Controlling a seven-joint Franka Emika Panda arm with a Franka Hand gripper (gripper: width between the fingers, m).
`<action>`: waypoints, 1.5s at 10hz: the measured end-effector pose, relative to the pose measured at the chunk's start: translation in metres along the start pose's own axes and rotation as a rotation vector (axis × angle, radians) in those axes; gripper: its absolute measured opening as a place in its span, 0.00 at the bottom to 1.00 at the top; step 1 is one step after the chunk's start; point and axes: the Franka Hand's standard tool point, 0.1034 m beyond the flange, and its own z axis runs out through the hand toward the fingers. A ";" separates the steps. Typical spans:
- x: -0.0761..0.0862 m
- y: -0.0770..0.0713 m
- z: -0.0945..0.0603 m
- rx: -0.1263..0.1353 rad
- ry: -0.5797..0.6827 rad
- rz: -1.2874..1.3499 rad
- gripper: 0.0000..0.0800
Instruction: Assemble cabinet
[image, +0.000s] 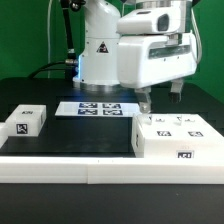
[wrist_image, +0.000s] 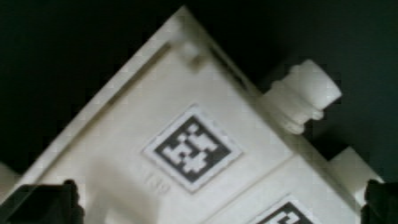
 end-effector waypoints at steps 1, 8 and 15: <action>-0.005 -0.007 0.003 0.001 0.006 0.095 1.00; -0.017 -0.038 0.011 0.050 0.012 0.637 1.00; -0.018 -0.038 0.030 0.025 0.035 0.609 1.00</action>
Offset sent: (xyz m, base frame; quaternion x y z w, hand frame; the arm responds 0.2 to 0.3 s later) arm -0.0321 0.0019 -0.0038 -0.0305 -0.0047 0.2002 0.9793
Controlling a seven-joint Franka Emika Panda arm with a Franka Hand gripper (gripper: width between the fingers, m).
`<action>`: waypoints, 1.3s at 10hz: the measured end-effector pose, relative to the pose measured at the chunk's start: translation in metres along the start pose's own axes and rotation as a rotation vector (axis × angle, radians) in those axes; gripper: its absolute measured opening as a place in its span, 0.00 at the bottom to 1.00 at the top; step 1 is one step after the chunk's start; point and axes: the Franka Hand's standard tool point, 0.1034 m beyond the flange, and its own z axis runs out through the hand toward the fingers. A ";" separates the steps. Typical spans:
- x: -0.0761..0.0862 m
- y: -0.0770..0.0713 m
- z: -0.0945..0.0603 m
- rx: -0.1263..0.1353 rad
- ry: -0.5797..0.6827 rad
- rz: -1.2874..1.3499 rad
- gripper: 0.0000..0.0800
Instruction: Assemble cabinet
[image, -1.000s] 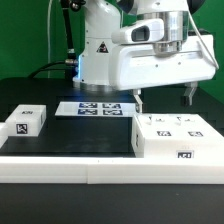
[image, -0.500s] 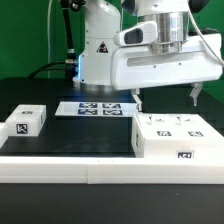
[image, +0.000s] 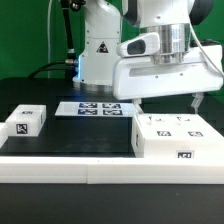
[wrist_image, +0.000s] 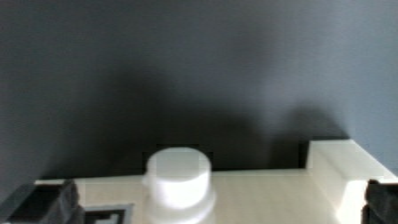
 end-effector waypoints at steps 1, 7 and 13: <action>0.000 -0.001 0.000 0.001 0.000 -0.002 1.00; -0.003 -0.005 0.003 -0.014 0.001 0.011 1.00; -0.009 0.000 0.020 -0.063 0.031 0.021 1.00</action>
Offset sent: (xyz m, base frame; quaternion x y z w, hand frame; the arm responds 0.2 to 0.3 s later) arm 0.0000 0.0000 0.0000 0.0000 0.0000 0.0000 1.0000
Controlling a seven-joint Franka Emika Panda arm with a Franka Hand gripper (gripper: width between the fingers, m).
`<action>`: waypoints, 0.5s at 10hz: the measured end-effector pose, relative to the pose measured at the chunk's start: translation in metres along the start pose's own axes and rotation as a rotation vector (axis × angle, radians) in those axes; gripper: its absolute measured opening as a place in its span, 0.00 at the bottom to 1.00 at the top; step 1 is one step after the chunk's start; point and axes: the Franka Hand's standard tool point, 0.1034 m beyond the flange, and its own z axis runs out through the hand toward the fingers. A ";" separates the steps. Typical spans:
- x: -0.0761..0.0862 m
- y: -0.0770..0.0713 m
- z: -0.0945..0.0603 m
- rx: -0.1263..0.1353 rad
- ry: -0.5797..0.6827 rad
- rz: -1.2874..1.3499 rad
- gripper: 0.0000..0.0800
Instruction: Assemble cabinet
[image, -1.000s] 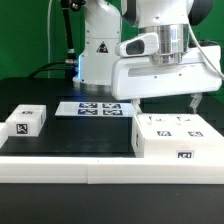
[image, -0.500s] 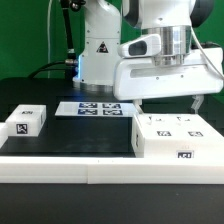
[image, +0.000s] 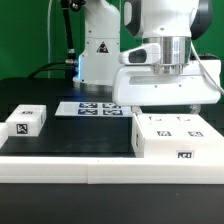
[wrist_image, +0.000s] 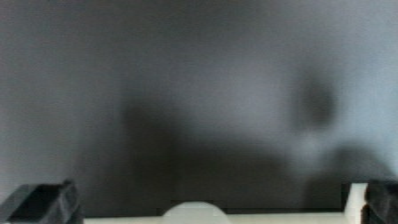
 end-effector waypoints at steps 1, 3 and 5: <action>0.000 0.000 0.000 0.000 0.000 -0.001 1.00; 0.000 0.000 0.001 0.000 0.000 -0.001 1.00; -0.001 0.001 0.008 0.000 0.027 0.000 1.00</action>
Offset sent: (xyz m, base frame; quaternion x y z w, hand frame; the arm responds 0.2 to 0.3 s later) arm 0.0028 -0.0183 -0.0294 -0.0340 0.0419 0.0181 0.9984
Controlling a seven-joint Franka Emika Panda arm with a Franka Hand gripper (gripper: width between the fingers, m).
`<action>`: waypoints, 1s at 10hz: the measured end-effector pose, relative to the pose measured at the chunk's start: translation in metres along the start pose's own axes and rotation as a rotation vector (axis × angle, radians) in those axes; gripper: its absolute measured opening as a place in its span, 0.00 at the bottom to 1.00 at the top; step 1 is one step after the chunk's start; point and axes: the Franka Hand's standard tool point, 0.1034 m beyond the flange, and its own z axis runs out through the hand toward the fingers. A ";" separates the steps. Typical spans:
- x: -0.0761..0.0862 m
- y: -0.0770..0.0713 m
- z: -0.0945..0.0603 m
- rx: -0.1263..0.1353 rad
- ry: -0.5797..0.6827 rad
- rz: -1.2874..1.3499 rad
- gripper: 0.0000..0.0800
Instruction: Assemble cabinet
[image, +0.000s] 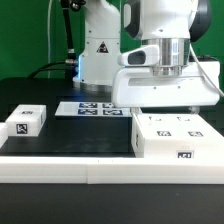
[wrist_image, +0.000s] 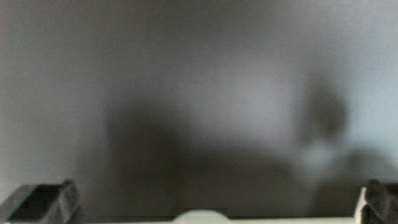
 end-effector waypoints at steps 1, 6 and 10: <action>0.000 -0.001 0.002 0.001 0.006 0.000 1.00; 0.004 0.008 0.006 -0.006 0.017 -0.035 1.00; 0.006 0.007 0.005 -0.004 0.030 -0.050 0.96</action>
Offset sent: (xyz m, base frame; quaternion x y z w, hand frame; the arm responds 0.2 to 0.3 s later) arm 0.0125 -0.0064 -0.0059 0.0048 0.0068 -0.0002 1.0000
